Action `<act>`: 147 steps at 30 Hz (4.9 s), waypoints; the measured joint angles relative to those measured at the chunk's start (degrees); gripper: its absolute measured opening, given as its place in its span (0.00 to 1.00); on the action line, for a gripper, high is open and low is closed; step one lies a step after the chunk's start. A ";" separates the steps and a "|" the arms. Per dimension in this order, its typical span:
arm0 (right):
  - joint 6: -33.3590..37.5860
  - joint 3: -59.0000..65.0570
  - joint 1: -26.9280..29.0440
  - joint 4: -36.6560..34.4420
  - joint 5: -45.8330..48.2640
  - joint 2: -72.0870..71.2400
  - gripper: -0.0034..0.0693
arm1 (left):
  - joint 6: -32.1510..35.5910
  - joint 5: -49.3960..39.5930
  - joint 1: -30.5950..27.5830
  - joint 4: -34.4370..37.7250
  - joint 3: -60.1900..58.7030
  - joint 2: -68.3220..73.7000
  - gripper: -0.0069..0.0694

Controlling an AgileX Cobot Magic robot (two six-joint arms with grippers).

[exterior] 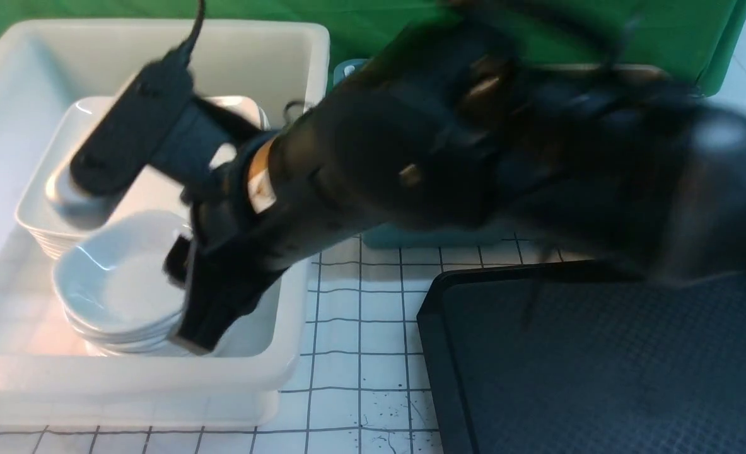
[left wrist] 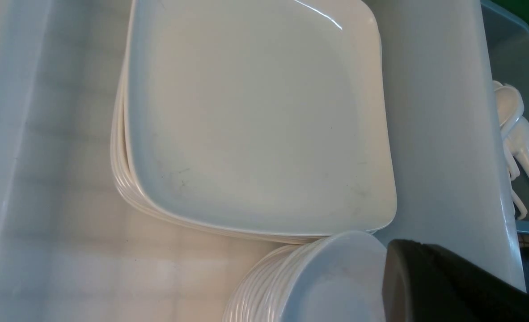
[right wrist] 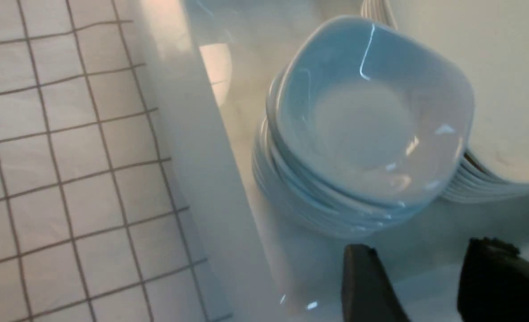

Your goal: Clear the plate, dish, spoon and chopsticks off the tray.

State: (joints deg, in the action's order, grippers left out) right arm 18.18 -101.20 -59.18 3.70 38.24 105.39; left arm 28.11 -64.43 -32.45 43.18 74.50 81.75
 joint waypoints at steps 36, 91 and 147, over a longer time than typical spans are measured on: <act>-29.74 47.96 0.00 8.78 10.69 -83.83 0.09 | 1.33 -4.81 18.97 3.49 -4.10 0.00 0.09; -20.33 81.67 0.00 7.78 -35.17 -89.08 0.20 | -7.77 -3.83 20.75 -2.98 -4.10 -0.05 0.10; -20.28 100.69 64.68 2.25 -28.80 -104.45 0.37 | -4.01 -0.67 30.33 -6.06 -4.12 -0.05 0.10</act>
State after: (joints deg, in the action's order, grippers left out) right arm -2.10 -0.52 5.50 5.95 9.43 0.93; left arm 24.09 -65.10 -2.12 37.13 70.38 81.70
